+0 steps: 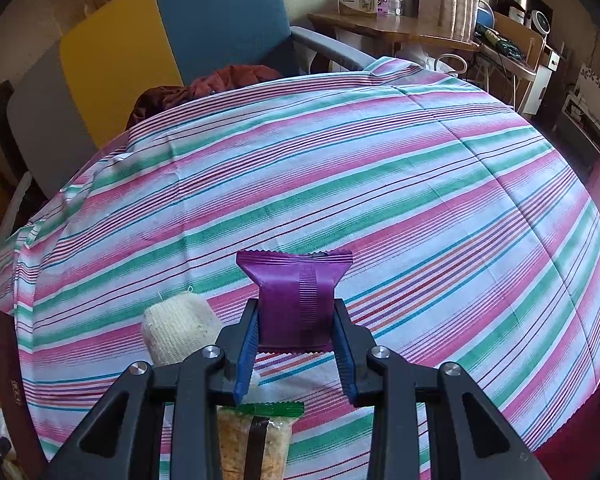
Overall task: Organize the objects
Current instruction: 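Release the cotton ball into the tray with the left tool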
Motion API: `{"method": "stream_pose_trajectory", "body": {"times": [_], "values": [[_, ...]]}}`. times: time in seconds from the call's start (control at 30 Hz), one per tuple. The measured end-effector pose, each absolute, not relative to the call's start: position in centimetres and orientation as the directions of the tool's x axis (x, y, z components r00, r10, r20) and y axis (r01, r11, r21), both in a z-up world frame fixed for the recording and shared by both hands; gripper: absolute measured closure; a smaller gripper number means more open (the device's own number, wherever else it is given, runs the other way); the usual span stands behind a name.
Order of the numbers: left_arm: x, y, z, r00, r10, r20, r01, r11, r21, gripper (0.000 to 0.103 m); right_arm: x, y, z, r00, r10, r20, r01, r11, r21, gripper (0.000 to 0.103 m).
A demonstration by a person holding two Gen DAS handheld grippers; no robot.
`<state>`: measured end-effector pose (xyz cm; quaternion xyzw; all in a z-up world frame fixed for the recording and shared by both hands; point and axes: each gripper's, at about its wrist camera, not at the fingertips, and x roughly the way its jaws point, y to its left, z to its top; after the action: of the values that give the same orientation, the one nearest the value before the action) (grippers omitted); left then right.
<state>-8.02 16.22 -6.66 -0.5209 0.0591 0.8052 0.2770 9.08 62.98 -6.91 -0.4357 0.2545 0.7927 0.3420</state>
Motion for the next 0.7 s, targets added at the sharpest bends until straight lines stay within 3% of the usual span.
{"method": "stream_pose_trajectory", "body": {"times": [0.4, 0.7], "values": [[-4.3, 13.7, -2.1, -0.490, 0.396, -0.776, -0.482, -0.866, -0.137, 0.040, 9.9, 62.5, -5.1, -0.447, 0.363, -0.817, -0.760, -0.636, 0.134, 0.069], [-2.3, 11.0, -1.5, -0.558, 0.338, -0.758, -0.453, -0.889, -0.063, 0.038, 10.0, 60.2, -3.6, -0.491, 0.347, -0.799, -0.725, -0.672, 0.154, 0.069]]}}
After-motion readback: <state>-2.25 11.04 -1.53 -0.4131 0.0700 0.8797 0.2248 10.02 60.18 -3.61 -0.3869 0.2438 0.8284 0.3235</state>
